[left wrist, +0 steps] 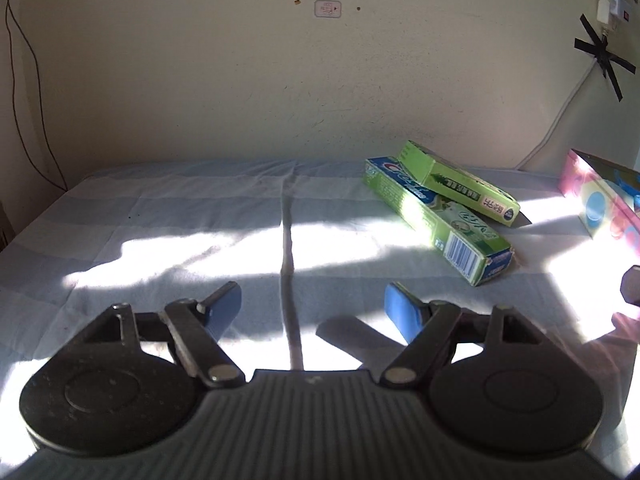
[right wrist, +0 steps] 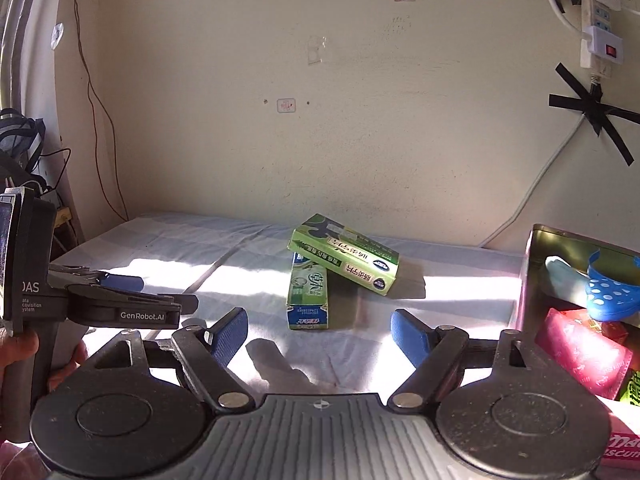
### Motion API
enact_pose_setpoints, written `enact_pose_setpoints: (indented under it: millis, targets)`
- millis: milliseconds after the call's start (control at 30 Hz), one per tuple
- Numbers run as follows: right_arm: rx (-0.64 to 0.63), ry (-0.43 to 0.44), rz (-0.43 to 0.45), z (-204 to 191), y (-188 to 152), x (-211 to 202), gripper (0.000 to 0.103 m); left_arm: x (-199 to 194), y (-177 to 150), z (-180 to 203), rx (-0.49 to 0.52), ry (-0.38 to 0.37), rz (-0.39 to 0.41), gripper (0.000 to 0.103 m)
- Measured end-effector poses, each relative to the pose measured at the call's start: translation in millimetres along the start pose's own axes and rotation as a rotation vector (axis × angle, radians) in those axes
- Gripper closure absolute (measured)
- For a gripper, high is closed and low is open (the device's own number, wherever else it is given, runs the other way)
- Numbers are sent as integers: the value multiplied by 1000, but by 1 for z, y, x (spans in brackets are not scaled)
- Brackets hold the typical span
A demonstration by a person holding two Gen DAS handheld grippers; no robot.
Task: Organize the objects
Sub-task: 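Move both grippers back toward the green toothpaste box, then close both grippers on the green toothpaste box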
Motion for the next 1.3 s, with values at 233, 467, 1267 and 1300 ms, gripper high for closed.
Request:
enact_pose_setpoints:
  millis: [233,467,1267,1300]
  targets:
    - [-34,-2,-61,-6,-3,49,31,28,-14,-31,-126,-15,-44,24]
    - [-6,-32,-125,2,-1,112,45,22,-13,-33,-139,-25,10,23]
    - [-60,1,-177,25,-112,-109,59,-10,-9,7,-101,-417,31,23]
    - [-24,-14,-160,32,-115,-118,58,-20,-8,19,-62,-443,47,23]
Point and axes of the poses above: each gripper's, at about its wrist camera, not at the fingertips, and x roughly the way its jaws point, z to its right, y to its top, the point moved 5 cm from there along x, roughly the way its jaws point, and after that the axes turned 10 degrees about y, right-handed, at the moved point
